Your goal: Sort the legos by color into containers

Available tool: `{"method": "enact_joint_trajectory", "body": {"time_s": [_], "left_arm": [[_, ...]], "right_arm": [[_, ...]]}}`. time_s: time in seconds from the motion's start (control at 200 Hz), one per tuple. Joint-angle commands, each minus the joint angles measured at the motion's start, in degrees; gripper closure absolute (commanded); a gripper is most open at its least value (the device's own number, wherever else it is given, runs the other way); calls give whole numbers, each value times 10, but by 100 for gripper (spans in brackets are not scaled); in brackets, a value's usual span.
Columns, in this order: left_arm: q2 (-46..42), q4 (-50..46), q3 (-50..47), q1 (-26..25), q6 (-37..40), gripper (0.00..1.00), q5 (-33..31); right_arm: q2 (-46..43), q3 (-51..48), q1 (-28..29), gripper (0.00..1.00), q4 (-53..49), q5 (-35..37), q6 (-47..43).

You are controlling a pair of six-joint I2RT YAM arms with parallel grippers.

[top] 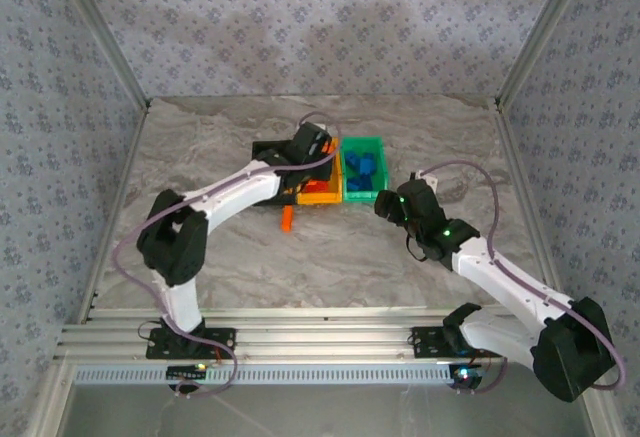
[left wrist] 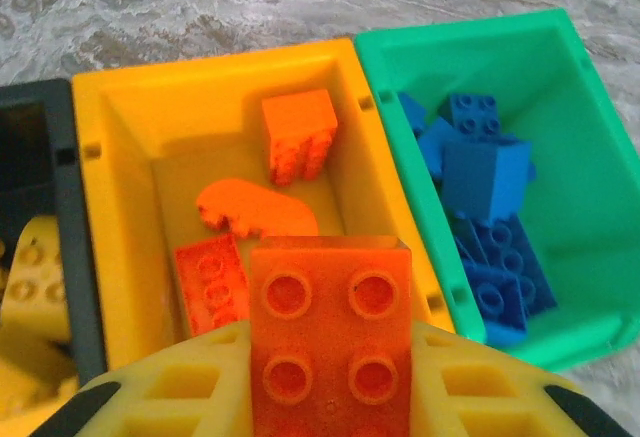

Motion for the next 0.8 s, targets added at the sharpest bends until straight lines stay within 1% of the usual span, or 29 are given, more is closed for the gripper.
{"method": "enact_joint_trajectory", "body": {"time_s": [0.0,0.075,0.21,0.275,0.345,0.43,0.545,0.645,0.695,0.71,0.795], "left_arm": [[44,-18,48,11,7,71,-2],[65,-25,68,19,3,68,0],[79,-36,102,25,-1,50,8],[68,-37,113,25,0,43,14],[51,-38,117,25,-2,33,17],[15,-42,112,25,-6,28,25],[-77,-2,28,25,-23,20,49],[-178,23,-75,22,-34,14,48],[-234,28,-136,21,-41,2,40],[-251,30,-156,20,-45,1,36],[-350,38,-266,20,-66,0,18]], "right_arm": [[10,-5,7,18,1,0,7],[12,-8,18,18,5,-3,7],[25,-12,50,18,20,-17,10],[35,-14,69,17,38,-25,16],[50,-13,95,17,59,-26,21],[76,2,127,16,72,-18,25],[120,35,166,15,76,5,27],[163,59,192,13,92,16,42],[187,73,201,12,100,22,49],[196,78,204,12,101,24,50],[246,110,220,12,109,33,54]]}}
